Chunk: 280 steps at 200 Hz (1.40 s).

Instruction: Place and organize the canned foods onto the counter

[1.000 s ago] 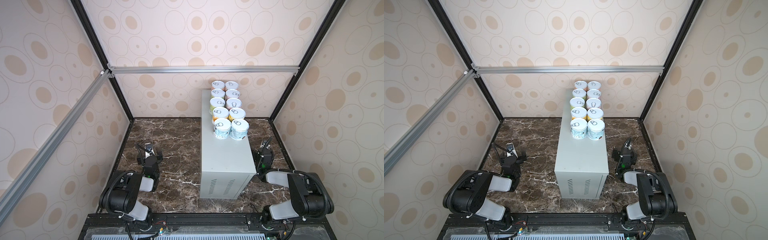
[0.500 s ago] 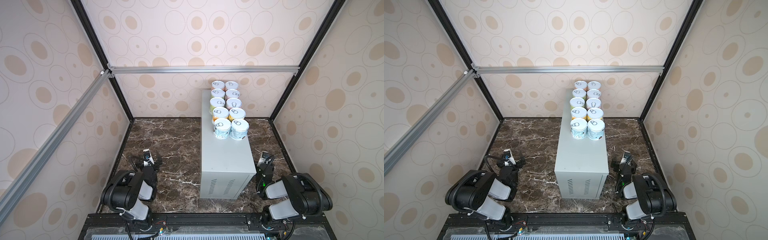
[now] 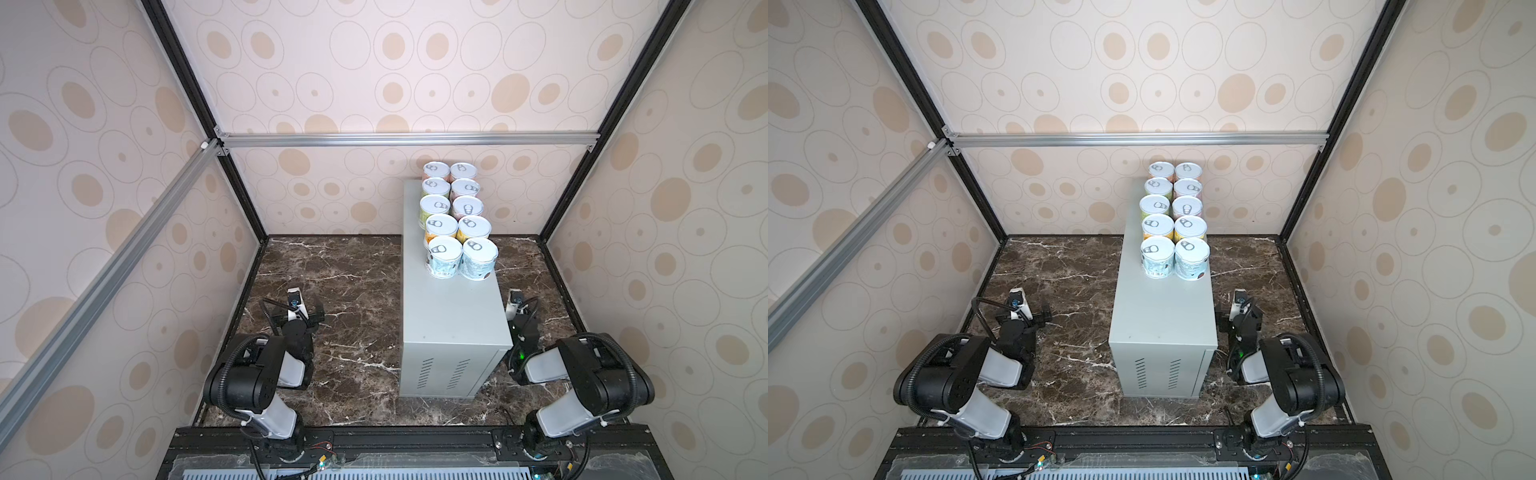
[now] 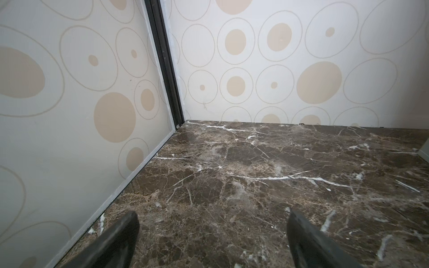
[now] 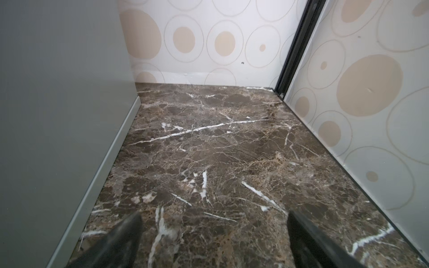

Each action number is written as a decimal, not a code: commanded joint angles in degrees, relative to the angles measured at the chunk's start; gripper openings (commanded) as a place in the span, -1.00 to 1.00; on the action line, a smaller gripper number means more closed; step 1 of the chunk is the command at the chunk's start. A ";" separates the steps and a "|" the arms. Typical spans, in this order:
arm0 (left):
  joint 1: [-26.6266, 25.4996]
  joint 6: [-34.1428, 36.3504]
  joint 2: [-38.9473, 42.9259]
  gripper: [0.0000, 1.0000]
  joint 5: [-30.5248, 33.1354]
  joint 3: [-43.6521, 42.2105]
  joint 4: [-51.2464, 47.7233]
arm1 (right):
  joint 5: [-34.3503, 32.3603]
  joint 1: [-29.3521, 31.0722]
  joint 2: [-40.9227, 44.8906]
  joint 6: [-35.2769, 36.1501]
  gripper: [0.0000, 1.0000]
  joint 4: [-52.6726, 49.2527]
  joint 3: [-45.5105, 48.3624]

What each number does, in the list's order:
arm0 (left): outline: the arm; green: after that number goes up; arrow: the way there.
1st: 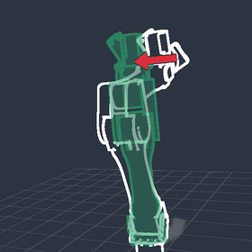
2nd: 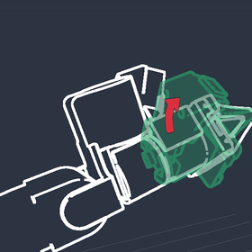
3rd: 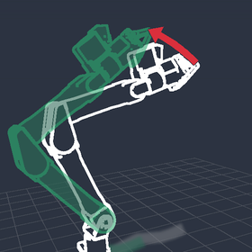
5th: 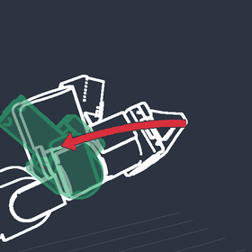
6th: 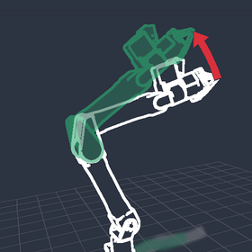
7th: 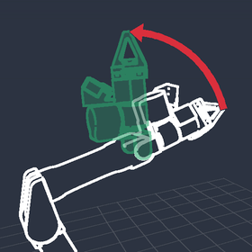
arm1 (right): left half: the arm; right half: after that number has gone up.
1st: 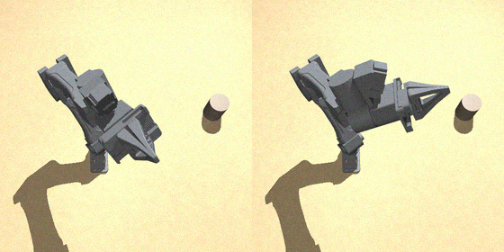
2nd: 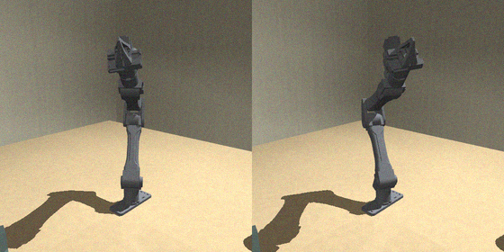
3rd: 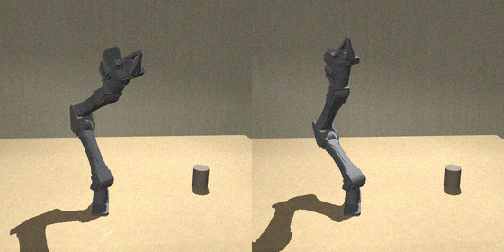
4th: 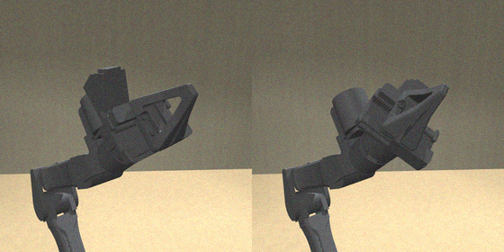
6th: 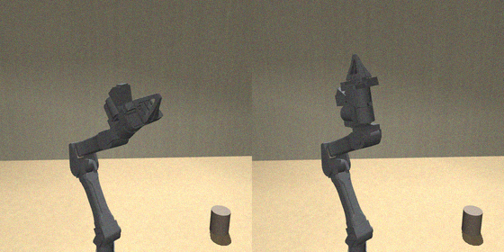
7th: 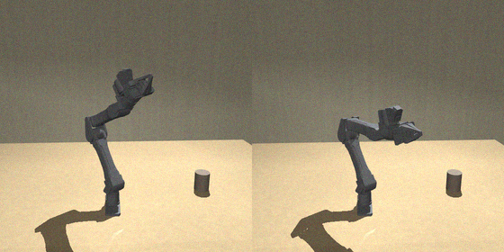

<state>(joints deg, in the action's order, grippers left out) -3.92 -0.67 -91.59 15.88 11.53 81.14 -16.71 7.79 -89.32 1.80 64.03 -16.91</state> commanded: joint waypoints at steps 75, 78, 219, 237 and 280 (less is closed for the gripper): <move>0.71 -0.74 0.80 0.98 -2.34 0.59 -1.43 | 1.46 -2.69 1.10 -1.95 0.98 -16.04 -6.18; 0.68 -0.74 0.80 0.98 -2.34 0.59 -1.50 | 2.37 -2.92 1.33 -2.09 0.98 -16.60 -6.21; 0.41 0.50 0.80 0.98 -4.62 0.42 -1.30 | 5.47 -4.25 1.40 -2.51 1.00 -17.51 -6.54; 0.40 0.41 0.80 0.98 -4.74 0.60 -1.53 | 5.38 -4.18 1.42 -2.39 1.00 -17.46 -6.55; 0.42 0.48 0.80 0.98 -4.72 0.60 -1.54 | 5.26 -4.14 1.26 -2.28 1.00 -17.45 -6.60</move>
<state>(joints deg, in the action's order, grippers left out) -3.64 -1.04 -91.59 11.73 11.53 78.70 -11.53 3.42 -88.92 -0.62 46.65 -22.50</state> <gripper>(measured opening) 0.991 0.999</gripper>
